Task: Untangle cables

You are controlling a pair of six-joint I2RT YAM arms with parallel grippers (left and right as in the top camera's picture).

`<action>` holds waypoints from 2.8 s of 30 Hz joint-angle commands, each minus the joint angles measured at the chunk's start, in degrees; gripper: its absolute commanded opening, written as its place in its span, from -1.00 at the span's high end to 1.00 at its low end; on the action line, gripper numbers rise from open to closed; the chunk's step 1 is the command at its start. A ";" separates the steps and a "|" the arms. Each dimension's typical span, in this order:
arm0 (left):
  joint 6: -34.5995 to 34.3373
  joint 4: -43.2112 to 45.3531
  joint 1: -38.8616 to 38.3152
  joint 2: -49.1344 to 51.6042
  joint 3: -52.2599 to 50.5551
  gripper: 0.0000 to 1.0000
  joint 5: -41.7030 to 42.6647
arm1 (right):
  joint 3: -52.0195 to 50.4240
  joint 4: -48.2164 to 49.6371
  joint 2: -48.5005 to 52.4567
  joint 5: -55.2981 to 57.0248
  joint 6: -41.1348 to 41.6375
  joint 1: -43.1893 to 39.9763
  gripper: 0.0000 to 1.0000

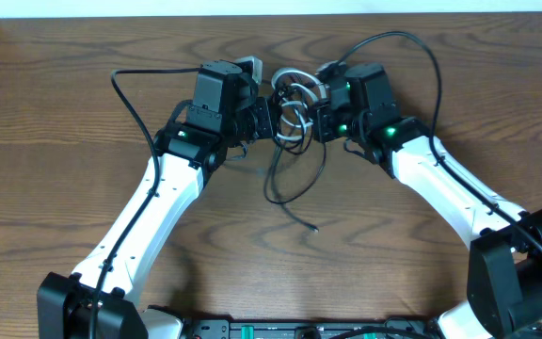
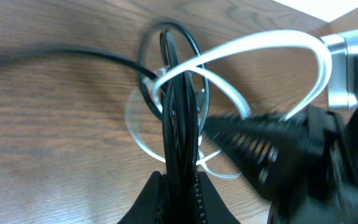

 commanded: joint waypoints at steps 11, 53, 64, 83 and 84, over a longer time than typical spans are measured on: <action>-0.83 -0.26 3.78 -3.30 0.28 0.85 -3.50 | 0.61 -15.93 0.33 22.97 7.89 -14.99 0.98; 3.61 -4.09 6.58 1.01 0.13 0.05 5.38 | 1.77 -19.98 -9.29 -29.49 -16.37 -13.38 0.98; 3.67 5.20 2.05 4.02 0.13 -0.51 5.35 | 1.81 -14.56 -21.44 -31.28 -12.66 -10.97 0.98; 25.38 5.95 -1.22 8.90 0.13 -0.75 9.46 | 1.81 -15.72 -22.47 -31.26 -12.24 -10.71 0.98; 28.20 6.49 -1.68 9.79 0.13 -0.75 9.46 | 1.81 -15.89 -22.47 -31.26 -12.24 -10.71 0.98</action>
